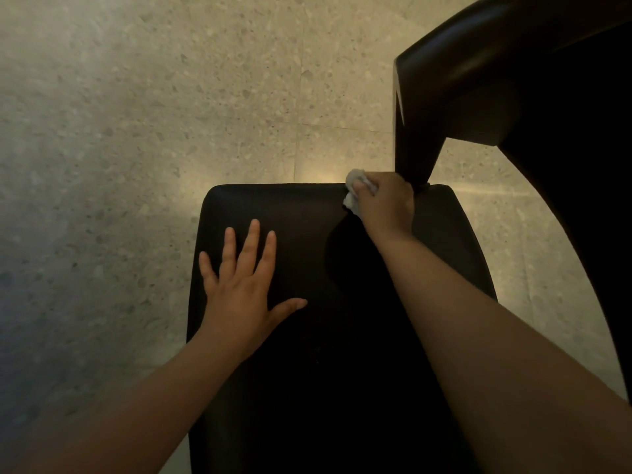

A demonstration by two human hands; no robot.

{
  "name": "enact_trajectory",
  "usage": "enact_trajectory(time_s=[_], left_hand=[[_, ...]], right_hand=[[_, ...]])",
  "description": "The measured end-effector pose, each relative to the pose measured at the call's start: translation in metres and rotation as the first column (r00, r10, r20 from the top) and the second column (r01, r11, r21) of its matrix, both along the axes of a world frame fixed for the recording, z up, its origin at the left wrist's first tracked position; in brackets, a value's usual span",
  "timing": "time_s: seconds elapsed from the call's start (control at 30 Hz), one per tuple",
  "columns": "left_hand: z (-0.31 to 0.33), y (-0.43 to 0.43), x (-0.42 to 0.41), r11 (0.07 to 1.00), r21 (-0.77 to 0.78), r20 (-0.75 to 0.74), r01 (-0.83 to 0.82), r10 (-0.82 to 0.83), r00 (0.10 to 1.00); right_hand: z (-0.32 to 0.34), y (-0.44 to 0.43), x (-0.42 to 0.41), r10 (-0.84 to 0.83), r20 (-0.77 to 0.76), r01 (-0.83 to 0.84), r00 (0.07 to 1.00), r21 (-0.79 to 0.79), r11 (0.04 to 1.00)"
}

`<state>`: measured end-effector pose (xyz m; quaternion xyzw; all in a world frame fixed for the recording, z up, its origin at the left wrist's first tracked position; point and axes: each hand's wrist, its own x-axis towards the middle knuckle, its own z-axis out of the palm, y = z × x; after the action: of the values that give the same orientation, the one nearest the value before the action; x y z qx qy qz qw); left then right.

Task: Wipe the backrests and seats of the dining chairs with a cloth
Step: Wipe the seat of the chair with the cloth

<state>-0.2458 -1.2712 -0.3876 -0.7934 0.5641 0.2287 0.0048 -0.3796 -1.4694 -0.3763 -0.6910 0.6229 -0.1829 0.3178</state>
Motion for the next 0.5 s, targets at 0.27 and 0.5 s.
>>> enact_trajectory(time_s=[0.27,0.5], left_hand=[[-0.01,0.009,0.015,0.995,0.08,-0.036,-0.067,0.07,0.997],[-0.019,0.008,0.015,0.996,0.059,-0.043,-0.071,0.074,0.996]], right_hand=[[0.003,0.022,-0.005,0.302,0.051,-0.301,0.952,-0.027,0.953],[-0.002,-0.005,0.005,0.047,-0.267,-0.062,0.963,-0.051,0.997]])
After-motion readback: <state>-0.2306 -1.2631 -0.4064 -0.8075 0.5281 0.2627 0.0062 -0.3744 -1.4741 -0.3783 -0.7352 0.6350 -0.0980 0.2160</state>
